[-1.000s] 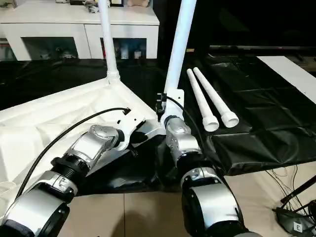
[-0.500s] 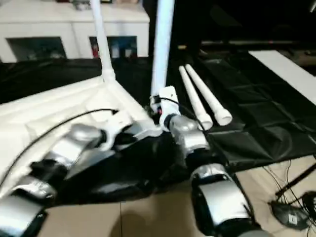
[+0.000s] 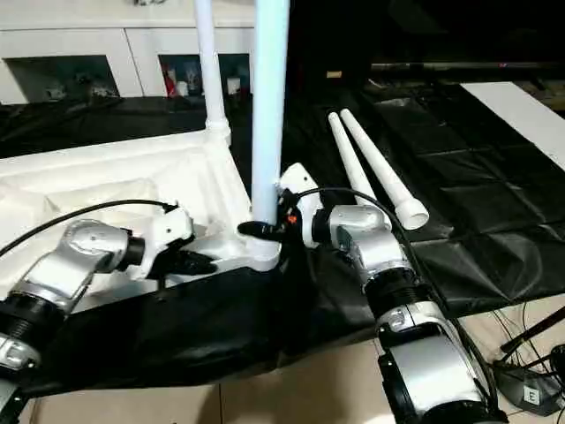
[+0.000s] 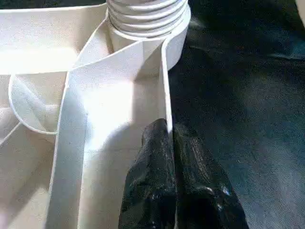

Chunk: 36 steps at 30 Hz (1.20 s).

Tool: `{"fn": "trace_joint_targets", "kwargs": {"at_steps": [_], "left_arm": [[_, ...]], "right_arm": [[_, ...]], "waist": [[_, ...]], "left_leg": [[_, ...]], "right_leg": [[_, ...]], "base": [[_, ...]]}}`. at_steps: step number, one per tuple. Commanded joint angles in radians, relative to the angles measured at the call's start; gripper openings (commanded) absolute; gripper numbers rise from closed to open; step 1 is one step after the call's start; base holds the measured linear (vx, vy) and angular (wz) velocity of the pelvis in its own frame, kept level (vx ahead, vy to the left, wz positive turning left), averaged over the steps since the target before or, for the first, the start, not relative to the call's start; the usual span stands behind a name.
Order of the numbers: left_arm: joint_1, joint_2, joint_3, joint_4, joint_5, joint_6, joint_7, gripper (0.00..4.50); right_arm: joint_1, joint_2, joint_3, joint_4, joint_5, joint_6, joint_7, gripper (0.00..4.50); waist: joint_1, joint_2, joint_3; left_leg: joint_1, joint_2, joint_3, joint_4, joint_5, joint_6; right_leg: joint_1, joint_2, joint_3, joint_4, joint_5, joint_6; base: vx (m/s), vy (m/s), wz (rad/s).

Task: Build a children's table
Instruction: Rotate leg to tighten

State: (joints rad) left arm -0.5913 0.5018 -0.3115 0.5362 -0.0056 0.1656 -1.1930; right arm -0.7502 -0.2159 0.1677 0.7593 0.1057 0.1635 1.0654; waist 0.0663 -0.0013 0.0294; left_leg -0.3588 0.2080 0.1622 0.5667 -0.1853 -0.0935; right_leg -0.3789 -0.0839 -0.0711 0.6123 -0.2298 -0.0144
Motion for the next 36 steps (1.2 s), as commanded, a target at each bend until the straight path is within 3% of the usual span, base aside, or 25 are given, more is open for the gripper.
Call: {"fn": "trace_joint_targets", "kwargs": {"at_steps": [1, 4, 10, 12, 14, 16, 22, 26, 27, 28, 30, 33, 36], "left_arm": [[-0.003, 0.037, -0.001, -0.072, -0.029, -0.027, -0.114, 0.00], [-0.009, 0.037, -0.003, -0.063, -0.023, -0.030, -0.102, 0.00], [-0.027, 0.009, 0.000, -0.016, 0.003, -0.045, -0.027, 0.00], [-0.040, -0.046, -0.003, 0.028, 0.037, -0.010, 0.084, 0.00], [-0.045, -0.070, -0.003, 0.045, 0.047, 0.011, 0.126, 0.00], [-0.057, -0.118, -0.004, 0.074, 0.061, 0.044, 0.198, 0.00], [-0.124, -0.293, 0.007, 0.185, 0.094, 0.203, 0.437, 0.00], [-0.150, -0.370, 0.012, 0.220, 0.101, 0.235, 0.509, 0.00], [-0.155, -0.394, 0.006, 0.222, 0.105, 0.242, 0.522, 0.00], [-0.156, -0.397, 0.005, 0.223, 0.106, 0.243, 0.525, 0.00], [-0.157, -0.400, 0.006, 0.224, 0.107, 0.248, 0.528, 0.00], [-0.160, -0.401, 0.007, 0.227, 0.109, 0.251, 0.533, 0.00], [-0.157, -0.391, 0.009, 0.227, 0.115, 0.241, 0.529, 0.00]], "right_arm": [[0.058, -0.083, 0.039, 0.156, -0.104, 0.094, -0.037, 1.86], [0.054, -0.082, 0.044, 0.161, -0.104, 0.093, -0.055, 1.86], [0.049, -0.060, 0.028, 0.178, -0.103, 0.085, -0.138, 1.86], [0.055, -0.006, -0.022, 0.206, -0.091, 0.081, -0.332, 1.86], [0.056, 0.020, -0.046, 0.221, -0.082, 0.086, -0.413, 1.86], [0.060, 0.061, -0.079, 0.242, -0.067, 0.093, -0.527, 1.86], [0.030, 0.194, -0.205, 0.331, 0.021, 0.079, -0.877, 1.86], [0.002, 0.248, -0.233, 0.372, 0.040, 0.076, -0.974, 1.86], [-0.012, 0.266, -0.234, 0.383, 0.035, 0.069, -1.005, 1.86], [-0.014, 0.269, -0.235, 0.384, 0.032, 0.068, -1.011, 1.86], [-0.021, 0.276, -0.241, 0.388, 0.032, 0.073, -1.016, 1.86], [-0.031, 0.282, -0.246, 0.399, 0.027, 0.071, -1.027, 1.86], [-0.043, 0.285, -0.237, 0.417, 0.005, 0.062, -1.031, 1.86]], "waist": [[-0.002, 0.008, -0.051], [-0.003, 0.007, -0.046], [-0.002, 0.007, -0.048], [-0.004, 0.008, -0.046], [-0.007, 0.010, -0.041], [-0.011, 0.009, -0.035], [-0.017, 0.005, -0.027], [-0.016, 0.007, -0.028], [-0.017, 0.008, -0.026], [-0.017, 0.005, -0.027], [-0.018, 0.004, -0.029], [-0.016, 0.003, -0.029], [-0.017, -0.005, -0.029]], "left_leg": [[0.006, 0.026, 0.006, -0.057, -0.091, 0.074], [0.010, 0.027, 0.010, -0.062, -0.142, 0.042], [0.011, 0.023, 0.013, -0.058, -0.128, 0.034], [0.011, 0.023, 0.013, -0.059, -0.129, 0.030], [0.015, 0.022, 0.011, -0.066, -0.172, 0.002], [0.020, 0.023, 0.009, -0.074, -0.257, -0.033], [0.031, 0.017, 0.002, -0.081, -0.376, -0.052], [0.034, 0.018, -0.003, -0.085, -0.410, -0.050], [0.043, 0.018, -0.003, -0.084, -0.450, -0.056], [0.043, 0.016, -0.005, -0.084, -0.472, -0.055], [0.033, 0.015, -0.008, -0.088, -0.464, -0.045], [0.030, 0.015, -0.006, -0.089, -0.449, -0.038], [0.029, 0.015, -0.006, -0.089, -0.450, -0.035]], "right_leg": [[0.050, -0.052, 0.038, -0.043, 0.147, -0.285], [0.046, -0.053, 0.044, -0.051, 0.057, -0.268], [0.044, -0.052, 0.048, -0.050, 0.066, -0.258], [0.041, -0.053, 0.050, -0.051, 0.064, -0.256], [0.040, -0.054, 0.051, -0.059, -0.011, -0.245], [0.034, -0.056, 0.053, -0.072, -0.159, -0.215], [0.019, -0.058, 0.057, -0.100, -0.386, -0.142], [0.013, -0.056, 0.054, -0.108, -0.402, -0.119], [0.004, -0.052, 0.052, -0.113, -0.421, -0.114], [0.003, -0.051, 0.051, -0.114, -0.430, -0.106], [0.010, -0.052, 0.050, -0.113, -0.419, -0.094], [0.008, -0.053, 0.051, -0.112, -0.392, -0.096], [0.007, -0.055, 0.051, -0.114, -0.416, -0.087]], "base": [[0.000, 0.000, 0.00], [0.000, 0.000, 0.00], [0.000, 0.000, 0.00], [0.000, 0.000, 0.00], [0.000, 0.000, 0.00], [0.000, 0.000, 0.00], [0.000, 0.000, 0.00], [0.000, 0.000, 0.00], [0.000, 0.000, 0.00], [0.000, 0.000, 0.00], [0.000, 0.000, 0.00], [0.000, 0.000, 0.00], [0.000, 0.000, 0.00]]}}
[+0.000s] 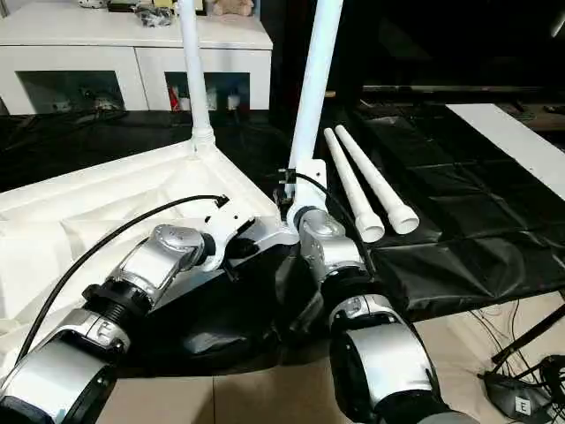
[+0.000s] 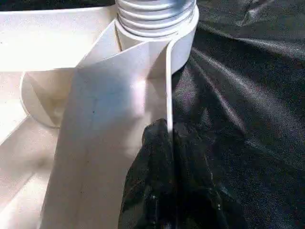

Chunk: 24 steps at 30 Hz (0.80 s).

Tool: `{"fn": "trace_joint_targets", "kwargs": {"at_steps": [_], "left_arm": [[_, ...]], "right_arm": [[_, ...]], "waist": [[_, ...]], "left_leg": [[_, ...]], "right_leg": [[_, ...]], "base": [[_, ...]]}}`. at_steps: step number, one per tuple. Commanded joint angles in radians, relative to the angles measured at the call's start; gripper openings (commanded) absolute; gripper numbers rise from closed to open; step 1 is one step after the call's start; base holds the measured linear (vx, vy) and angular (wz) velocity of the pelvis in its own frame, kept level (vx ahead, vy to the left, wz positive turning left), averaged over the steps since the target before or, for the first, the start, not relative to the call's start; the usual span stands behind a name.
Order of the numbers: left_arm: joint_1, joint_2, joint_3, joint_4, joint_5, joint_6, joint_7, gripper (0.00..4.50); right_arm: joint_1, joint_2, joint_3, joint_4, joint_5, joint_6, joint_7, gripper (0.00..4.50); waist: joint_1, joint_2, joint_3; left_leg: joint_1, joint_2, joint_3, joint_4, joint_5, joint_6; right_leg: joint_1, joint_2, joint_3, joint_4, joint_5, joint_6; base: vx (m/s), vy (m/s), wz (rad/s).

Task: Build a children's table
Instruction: Rotate leg to tighten

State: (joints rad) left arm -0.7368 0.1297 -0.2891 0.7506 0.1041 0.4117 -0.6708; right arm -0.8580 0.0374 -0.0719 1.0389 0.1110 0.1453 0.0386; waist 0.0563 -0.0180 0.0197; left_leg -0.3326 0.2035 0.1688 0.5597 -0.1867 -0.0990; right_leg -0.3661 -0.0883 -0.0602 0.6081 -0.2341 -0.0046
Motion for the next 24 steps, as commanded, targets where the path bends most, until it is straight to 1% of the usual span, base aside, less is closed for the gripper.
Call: {"fn": "trace_joint_targets", "kwargs": {"at_steps": [1, 4, 5, 6, 7, 9, 11, 12, 13, 14, 15, 16, 17, 18, 19, 20, 21, 22, 23, 24], "left_arm": [[-0.012, -0.017, -0.013, 0.013, 0.007, -0.008, 0.006, 0.00], [-0.010, -0.011, -0.010, 0.014, 0.010, -0.023, 0.005, 0.00], [-0.009, -0.009, -0.010, 0.012, 0.011, -0.030, 0.003, 0.00], [-0.003, -0.005, -0.010, 0.006, 0.010, -0.062, -0.005, 0.00], [-0.003, -0.004, -0.010, 0.006, 0.010, -0.063, -0.005, 0.00], [0.005, 0.008, -0.021, -0.007, 0.019, -0.088, -0.016, 0.00], [0.012, 0.021, -0.034, -0.022, 0.026, -0.102, -0.033, 0.00], [0.019, 0.033, -0.039, -0.036, 0.027, -0.109, -0.049, 0.00], [0.020, 0.036, -0.039, -0.040, 0.026, -0.109, -0.053, 0.00], [0.023, 0.041, -0.040, -0.046, 0.024, -0.111, -0.062, 0.00], [0.028, 0.051, -0.039, -0.055, 0.020, -0.118, -0.079, 0.00], [0.031, 0.061, -0.042, -0.058, 0.021, -0.140, -0.095, 0.00], [0.031, 0.061, -0.042, -0.058, 0.021, -0.140, -0.095, 0.00], [0.032, 0.068, -0.044, -0.059, 0.021, -0.156, -0.107, 0.00], [0.033, 0.075, -0.044, -0.060, 0.022, -0.164, -0.114, 0.00], [0.035, 0.081, -0.043, -0.064, 0.022, -0.169, -0.122, 0.00], [0.037, 0.088, -0.042, -0.068, 0.021, -0.170, -0.129, 0.00], [0.039, 0.095, -0.043, -0.073, 0.021, -0.177, -0.137, 0.00], [0.039, 0.095, -0.043, -0.073, 0.021, -0.177, -0.137, 0.00], [0.041, 0.099, -0.044, -0.077, 0.021, -0.183, -0.142, 0.00]], "right_arm": [[0.064, 0.033, 0.003, 0.138, 0.000, 0.076, 0.005, 1.86], [0.060, 0.038, -0.009, 0.140, 0.012, 0.057, 0.029, 1.86], [0.058, 0.038, -0.013, 0.139, 0.017, 0.052, 0.032, 2.21], [0.056, 0.039, -0.024, 0.134, 0.029, 0.032, 0.054, 2.21], [0.055, 0.039, -0.024, 0.134, 0.029, 0.031, 0.055, 2.21], [0.051, 0.031, -0.015, 0.126, 0.017, 0.014, 0.067, 2.63], [0.046, 0.026, -0.015, 0.116, 0.015, 0.007, 0.083, 2.63], [0.046, 0.018, -0.008, 0.096, 0.013, -0.007, 0.122, 2.67], [0.046, 0.016, -0.005, 0.088, 0.012, -0.013, 0.136, 2.93], [0.048, 0.010, -0.002, 0.076, 0.013, -0.014, 0.161, 3.05], [0.051, -0.001, 0.002, 0.056, 0.013, -0.006, 0.205, 3.10], [0.054, -0.013, 0.006, 0.043, 0.013, 0.001, 0.233, 3.10], [0.054, -0.013, 0.006, 0.043, 0.013, 0.001, 0.233, 3.25], [0.056, -0.022, 0.008, 0.035, 0.012, 0.006, 0.250, 3.39], [0.058, -0.035, 0.008, 0.025, 0.012, 0.007, 0.261, 3.48], [0.062, -0.050, 0.011, 0.013, 0.010, 0.007, 0.275, 3.48], [0.067, -0.067, 0.016, -0.003, 0.009, 0.012, 0.296, 3.48], [0.073, -0.082, 0.024, -0.017, 0.006, 0.013, 0.322, 3.67], [0.073, -0.082, 0.024, -0.017, 0.006, 0.013, 0.322, 3.80], [0.077, -0.090, 0.029, -0.026, 0.004, 0.014, 0.340, 3.91]], "waist": [[-0.007, 0.009, -0.018], [-0.007, 0.011, -0.018], [-0.007, 0.010, -0.018], [-0.007, 0.010, -0.017], [-0.007, 0.010, -0.017], [-0.008, 0.014, -0.018], [-0.008, 0.015, -0.020], [-0.004, 0.019, -0.025], [-0.007, 0.016, -0.028], [-0.006, 0.014, -0.031], [-0.004, 0.015, -0.034], [-0.005, 0.022, -0.031], [-0.004, 0.020, -0.029], [-0.002, 0.020, -0.032], [0.000, 0.020, -0.033], [0.000, 0.020, -0.034], [0.003, 0.022, -0.035], [0.004, 0.023, -0.036], [0.003, 0.025, -0.038], [0.002, 0.026, -0.039]], "left_leg": [[0.003, 0.019, -0.012, -0.083, -0.450, -0.028], [0.004, 0.021, -0.014, -0.085, -0.457, -0.027], [0.003, 0.021, -0.014, -0.085, -0.457, -0.027], [0.002, 0.020, -0.014, -0.086, -0.460, -0.026], [0.001, 0.020, -0.014, -0.086, -0.461, -0.025], [-0.001, 0.022, -0.015, -0.088, -0.454, -0.028], [-0.003, 0.024, -0.014, -0.088, -0.441, -0.029], [-0.003, 0.027, -0.013, -0.086, -0.415, -0.030], [-0.014, 0.028, -0.012, -0.087, -0.370, -0.026], [-0.019, 0.028, -0.010, -0.085, -0.337, -0.022], [-0.017, 0.027, -0.004, -0.078, -0.286, -0.005], [-0.020, 0.027, -0.001, -0.077, -0.267, 0.007], [-0.022, 0.026, 0.001, -0.076, -0.263, 0.010], [-0.022, 0.026, 0.002, -0.074, -0.242, 0.010], [-0.022, 0.026, 0.005, -0.071, -0.217, 0.013], [-0.023, 0.026, 0.005, -0.069, -0.202, 0.016], [-0.023, 0.025, 0.007, -0.065, -0.166, 0.025], [-0.027, 0.025, 0.007, -0.063, -0.127, 0.033], [-0.028, 0.026, 0.006, -0.062, -0.112, 0.036], [-0.027, 0.025, 0.008, -0.058, -0.100, 0.044]], "right_leg": [[-0.007, -0.051, 0.040, -0.112, -0.426, -0.091], [-0.010, -0.052, 0.040, -0.114, -0.449, -0.081], [-0.010, -0.052, 0.041, -0.115, -0.445, -0.081], [-0.011, -0.052, 0.040, -0.116, -0.451, -0.080], [-0.010, -0.052, 0.041, -0.116, -0.456, -0.078], [-0.009, -0.052, 0.041, -0.115, -0.431, -0.083], [-0.007, -0.052, 0.042, -0.110, -0.403, -0.097], [-0.005, -0.055, 0.043, -0.107, -0.354, -0.111], [0.006, -0.051, 0.043, -0.096, -0.275, -0.130], [0.010, -0.049, 0.041, -0.090, -0.230, -0.138], [0.009, -0.047, 0.041, -0.085, -0.161, -0.159], [0.009, -0.047, 0.041, -0.084, -0.142, -0.180], [0.010, -0.049, 0.041, -0.087, -0.141, -0.184], [0.014, -0.049, 0.040, -0.082, -0.123, -0.196], [0.015, -0.050, 0.041, -0.079, -0.094, -0.207], [0.017, -0.050, 0.040, -0.077, -0.079, -0.211], [0.018, -0.049, 0.040, -0.073, -0.038, -0.223], [0.023, -0.049, 0.038, -0.065, 0.013, -0.230], [0.024, -0.048, 0.037, -0.062, 0.034, -0.233], [0.023, -0.047, 0.036, -0.060, 0.068, -0.244]], "base": [[0.000, 0.000, 0.00], [0.000, 0.000, 0.00], [0.000, 0.000, 0.00], [0.000, 0.000, 0.00], [0.000, 0.000, 0.00], [0.000, 0.000, 0.00], [0.000, 0.000, 0.00], [0.000, 0.000, 0.00], [0.000, 0.000, 0.00], [0.000, 0.000, 0.00], [0.000, 0.000, 0.00], [0.000, 0.000, 0.00], [0.000, 0.000, 0.00], [0.000, 0.000, 0.00], [0.000, 0.000, 0.00], [0.000, 0.000, 0.00], [0.000, 0.000, 0.00], [0.000, 0.000, 0.00], [0.000, 0.000, 0.00], [0.000, 0.000, 0.00]]}}
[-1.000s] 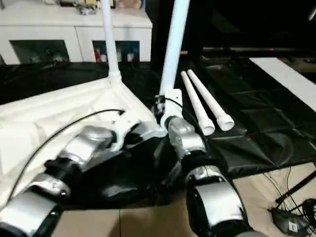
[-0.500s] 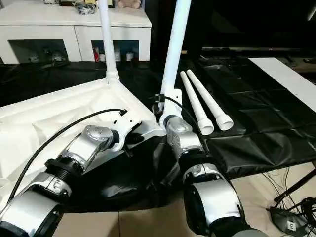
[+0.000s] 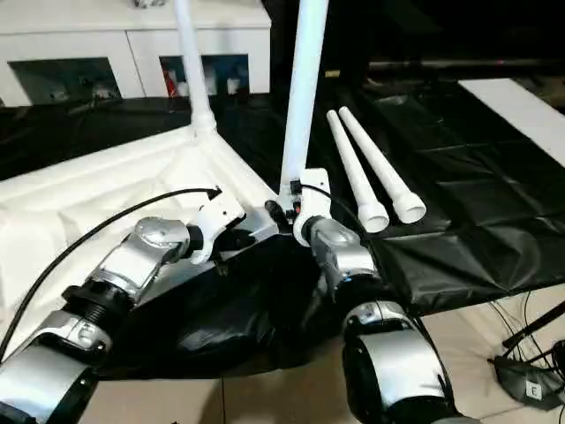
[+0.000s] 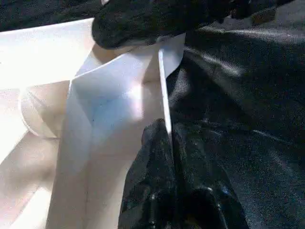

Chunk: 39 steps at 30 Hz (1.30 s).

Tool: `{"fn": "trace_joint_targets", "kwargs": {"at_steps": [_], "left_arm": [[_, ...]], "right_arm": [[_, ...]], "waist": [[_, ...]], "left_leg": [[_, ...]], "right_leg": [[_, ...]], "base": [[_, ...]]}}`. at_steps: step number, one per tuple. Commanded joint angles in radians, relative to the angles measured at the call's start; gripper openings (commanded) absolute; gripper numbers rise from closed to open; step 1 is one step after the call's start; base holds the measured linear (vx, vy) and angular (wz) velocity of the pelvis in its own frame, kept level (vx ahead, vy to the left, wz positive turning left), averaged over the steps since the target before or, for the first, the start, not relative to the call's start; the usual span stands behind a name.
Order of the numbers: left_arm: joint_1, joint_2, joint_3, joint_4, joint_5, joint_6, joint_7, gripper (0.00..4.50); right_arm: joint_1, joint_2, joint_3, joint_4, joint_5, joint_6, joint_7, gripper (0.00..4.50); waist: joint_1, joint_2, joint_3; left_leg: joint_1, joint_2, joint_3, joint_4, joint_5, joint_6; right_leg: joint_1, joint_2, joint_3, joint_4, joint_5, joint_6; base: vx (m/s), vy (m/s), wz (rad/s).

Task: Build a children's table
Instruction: Rotate leg to tighten

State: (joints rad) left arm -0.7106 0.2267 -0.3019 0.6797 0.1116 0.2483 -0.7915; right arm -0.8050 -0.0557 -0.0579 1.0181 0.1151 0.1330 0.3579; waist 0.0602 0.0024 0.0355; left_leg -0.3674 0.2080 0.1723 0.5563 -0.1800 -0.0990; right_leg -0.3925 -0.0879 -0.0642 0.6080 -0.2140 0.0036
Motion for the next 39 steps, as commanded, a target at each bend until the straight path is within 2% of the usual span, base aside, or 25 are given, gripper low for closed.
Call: {"fn": "trace_joint_targets", "kwargs": {"at_steps": [1, 6, 8, 11, 12, 13, 15, 18, 19, 24, 33, 36, 39], "left_arm": [[0.018, 0.009, -0.031, -0.011, 0.013, -0.020, -0.026, 0.00], [0.044, 0.043, -0.030, -0.043, 0.002, -0.081, -0.077, 0.00], [0.051, 0.049, -0.026, -0.051, -0.006, -0.099, -0.090, 0.00], [0.081, 0.076, -0.011, -0.094, -0.037, -0.147, -0.145, 0.00], [0.098, 0.097, -0.006, -0.113, -0.051, -0.171, -0.177, 0.00], [0.114, 0.119, -0.003, -0.130, -0.063, -0.200, -0.210, 0.00], [0.125, 0.135, 0.000, -0.140, -0.072, -0.218, -0.233, 0.00], [0.140, 0.162, 0.009, -0.154, -0.089, -0.231, -0.271, 0.00], [0.145, 0.175, 0.015, -0.159, -0.097, -0.230, -0.287, 0.00], [0.163, 0.213, 0.022, -0.179, -0.118, -0.213, -0.352, 0.00], [0.179, 0.220, 0.021, -0.209, -0.146, -0.198, -0.395, 0.00], [0.178, 0.220, 0.019, -0.214, -0.145, -0.195, -0.399, 0.00], [0.178, 0.221, 0.017, -0.212, -0.140, -0.196, -0.396, 0.00]], "right_arm": [[0.033, -0.011, 0.024, -0.027, -0.003, 0.025, 0.055, 3.91], [0.111, -0.091, 0.081, -0.200, 0.005, 0.016, 0.292, 4.44], [0.124, -0.109, 0.093, -0.228, 0.003, 0.015, 0.325, 4.44], [0.178, -0.185, 0.151, -0.336, -0.012, -0.001, 0.442, 4.44], [0.201, -0.219, 0.166, -0.384, -0.006, -0.012, 0.498, 4.44], [0.218, -0.245, 0.168, -0.421, 0.002, -0.008, 0.543, 4.44], [0.229, -0.261, 0.166, -0.444, 0.009, -0.008, 0.572, 4.44], [0.249, -0.288, 0.165, -0.481, 0.021, -0.008, 0.624, 4.44], [0.255, -0.297, 0.167, -0.493, 0.027, -0.004, 0.645, 4.44], [0.270, -0.311, 0.199, -0.494, 0.023, -0.019, 0.687, 4.44], [0.256, -0.273, 0.221, -0.439, 0.002, -0.058, 0.702, 4.44], [0.250, -0.267, 0.235, -0.417, -0.008, -0.067, 0.710, 4.44], [0.243, -0.260, 0.235, -0.399, -0.013, -0.079, 0.706, 4.17]], "waist": [[-0.001, 0.009, -0.057], [0.002, 0.002, -0.060], [0.002, 0.000, -0.062], [0.005, -0.002, -0.060], [0.007, -0.005, -0.059], [0.010, -0.001, -0.060], [0.009, -0.001, -0.061], [0.007, -0.001, -0.058], [0.008, 0.005, -0.057], [0.009, 0.003, -0.059], [0.010, 0.005, -0.064], [0.012, 0.005, -0.064], [0.013, 0.003, -0.064]], "left_leg": [[0.007, 0.020, 0.005, -0.052, -0.082, 0.051], [0.002, 0.017, 0.004, -0.042, -0.071, 0.097], [0.001, 0.017, 0.006, -0.039, -0.059, 0.115], [0.001, 0.020, 0.006, -0.038, -0.069, 0.123], [0.002, 0.021, 0.008, -0.037, -0.069, 0.127], [0.001, 0.021, 0.008, -0.035, -0.065, 0.133], [0.000, 0.021, 0.008, -0.034, -0.061, 0.139], [0.001, 0.022, 0.010, -0.036, -0.091, 0.127], [0.002, 0.023, 0.009, -0.036, -0.105, 0.121], [0.002, 0.021, 0.009, -0.034, -0.093, 0.113], [0.001, 0.020, 0.008, -0.027, -0.059, 0.125], [0.001, 0.020, 0.008, -0.025, -0.057, 0.129], [0.000, 0.020, 0.009, -0.024, -0.067, 0.124]], "right_leg": [[0.050, -0.046, 0.040, -0.055, 0.093, -0.263], [0.058, -0.044, 0.038, -0.048, 0.192, -0.272], [0.057, -0.044, 0.038, -0.045, 0.213, -0.280], [0.056, -0.046, 0.037, -0.045, 0.188, -0.285], [0.054, -0.045, 0.038, -0.045, 0.184, -0.283], [0.055, -0.045, 0.038, -0.043, 0.185, -0.281], [0.054, -0.043, 0.037, -0.041, 0.192, -0.282], [0.050, -0.044, 0.037, -0.044, 0.134, -0.287], [0.050, -0.044, 0.037, -0.045, 0.114, -0.286], [0.049, -0.042, 0.037, -0.040, 0.125, -0.294], [0.050, -0.042, 0.036, -0.032, 0.175, -0.314], [0.050, -0.042, 0.036, -0.030, 0.174, -0.310], [0.050, -0.043, 0.036, -0.030, 0.155, -0.308]], "base": [[0.000, 0.000, 0.00], [0.000, 0.000, 0.00], [0.000, 0.000, 0.00], [0.000, 0.000, 0.00], [0.000, 0.000, 0.00], [0.000, 0.000, 0.00], [0.000, 0.000, 0.00], [0.000, 0.000, 0.00], [0.000, 0.000, 0.00], [0.000, 0.000, 0.00], [0.000, 0.000, 0.00], [0.000, 0.000, 0.00], [0.000, 0.000, 0.00]]}}
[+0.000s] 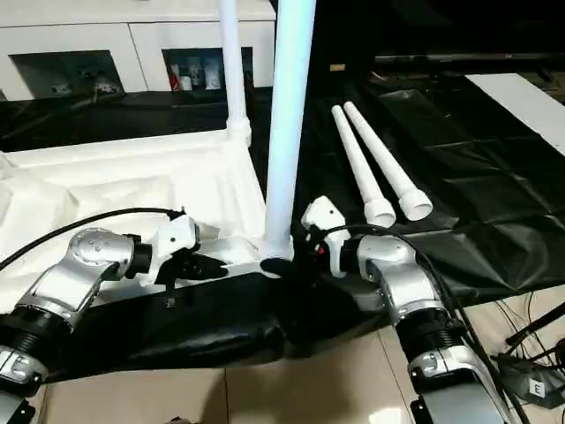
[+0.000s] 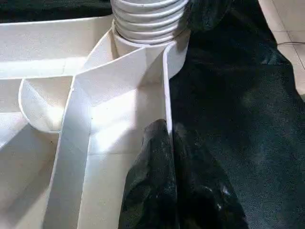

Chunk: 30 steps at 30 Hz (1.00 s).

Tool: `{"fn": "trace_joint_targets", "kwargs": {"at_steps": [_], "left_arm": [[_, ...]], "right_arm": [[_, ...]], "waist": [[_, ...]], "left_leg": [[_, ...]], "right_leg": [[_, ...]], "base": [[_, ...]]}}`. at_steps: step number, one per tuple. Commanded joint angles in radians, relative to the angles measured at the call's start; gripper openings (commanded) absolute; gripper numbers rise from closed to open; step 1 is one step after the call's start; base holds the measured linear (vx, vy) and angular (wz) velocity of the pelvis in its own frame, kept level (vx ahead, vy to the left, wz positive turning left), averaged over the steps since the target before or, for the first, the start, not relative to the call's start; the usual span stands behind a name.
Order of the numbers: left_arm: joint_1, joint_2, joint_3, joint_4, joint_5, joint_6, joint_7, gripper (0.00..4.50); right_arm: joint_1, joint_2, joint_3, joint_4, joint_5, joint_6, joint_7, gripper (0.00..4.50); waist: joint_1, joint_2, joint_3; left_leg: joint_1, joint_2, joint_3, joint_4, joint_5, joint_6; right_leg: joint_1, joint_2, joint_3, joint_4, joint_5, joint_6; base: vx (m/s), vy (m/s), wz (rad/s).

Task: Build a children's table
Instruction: Rotate leg to tighten

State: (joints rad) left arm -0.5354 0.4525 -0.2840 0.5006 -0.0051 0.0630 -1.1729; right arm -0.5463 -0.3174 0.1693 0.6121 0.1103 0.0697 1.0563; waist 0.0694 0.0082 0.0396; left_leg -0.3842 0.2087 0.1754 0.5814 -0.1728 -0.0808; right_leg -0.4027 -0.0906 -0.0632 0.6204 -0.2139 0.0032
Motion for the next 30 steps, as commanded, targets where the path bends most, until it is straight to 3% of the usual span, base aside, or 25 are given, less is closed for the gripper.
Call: {"fn": "trace_joint_targets", "kwargs": {"at_steps": [1, 9, 12, 14, 23, 30], "left_arm": [[0.003, -0.004, -0.001, -0.033, -0.023, -0.011, -0.014, 0.00], [0.005, -0.004, -0.001, -0.035, -0.019, -0.001, -0.018, 0.00], [0.005, -0.004, -0.002, -0.036, -0.019, 0.001, -0.020, 0.00], [0.006, -0.003, -0.003, -0.034, -0.017, 0.001, -0.022, 0.00], [-0.001, -0.009, -0.010, -0.009, 0.011, 0.011, 0.016, 0.00], [-0.033, -0.084, 0.020, 0.059, 0.030, 0.060, 0.171, 0.00]], "right_arm": [[-0.017, 0.005, 0.005, 0.010, -0.005, -0.016, 0.007, 3.99], [-0.027, 0.012, 0.003, 0.038, 0.000, -0.037, 0.015, 3.33], [-0.027, 0.014, 0.002, 0.041, 0.000, -0.040, 0.017, 3.21], [-0.028, 0.019, 0.002, 0.049, 0.000, -0.046, 0.019, 2.90], [-0.029, 0.046, -0.019, 0.080, 0.000, -0.051, -0.039, 2.73], [-0.040, 0.144, -0.079, 0.158, 0.003, -0.023, -0.266, 2.73]], "waist": [[0.004, -0.001, -0.067], [0.004, -0.001, -0.064], [0.003, -0.001, -0.065], [0.003, -0.001, -0.066], [0.003, -0.001, -0.067], [-0.008, 0.000, -0.061]], "left_leg": [[0.017, 0.019, 0.005, -0.049, -0.079, 0.104], [0.017, 0.020, 0.004, -0.051, -0.129, 0.080], [0.017, 0.020, 0.003, -0.050, -0.124, 0.080], [0.016, 0.019, 0.003, -0.048, -0.117, 0.083], [0.015, 0.018, 0.003, -0.047, -0.106, 0.091], [0.019, 0.018, 0.000, -0.056, -0.175, 0.041]], "right_leg": [[0.060, -0.041, 0.036, -0.043, 0.146, -0.307], [0.058, -0.041, 0.037, -0.046, 0.076, -0.295], [0.058, -0.041, 0.037, -0.044, 0.083, -0.294], [0.058, -0.041, 0.037, -0.043, 0.095, -0.295], [0.058, -0.041, 0.037, -0.041, 0.104, -0.299], [0.055, -0.045, 0.038, -0.055, -0.027, -0.274]], "base": [[0.000, 0.000, 0.00], [0.000, 0.000, 0.00], [0.000, 0.000, 0.00], [0.000, 0.000, 0.00], [0.000, 0.000, 0.00], [0.000, 0.000, 0.00]]}}
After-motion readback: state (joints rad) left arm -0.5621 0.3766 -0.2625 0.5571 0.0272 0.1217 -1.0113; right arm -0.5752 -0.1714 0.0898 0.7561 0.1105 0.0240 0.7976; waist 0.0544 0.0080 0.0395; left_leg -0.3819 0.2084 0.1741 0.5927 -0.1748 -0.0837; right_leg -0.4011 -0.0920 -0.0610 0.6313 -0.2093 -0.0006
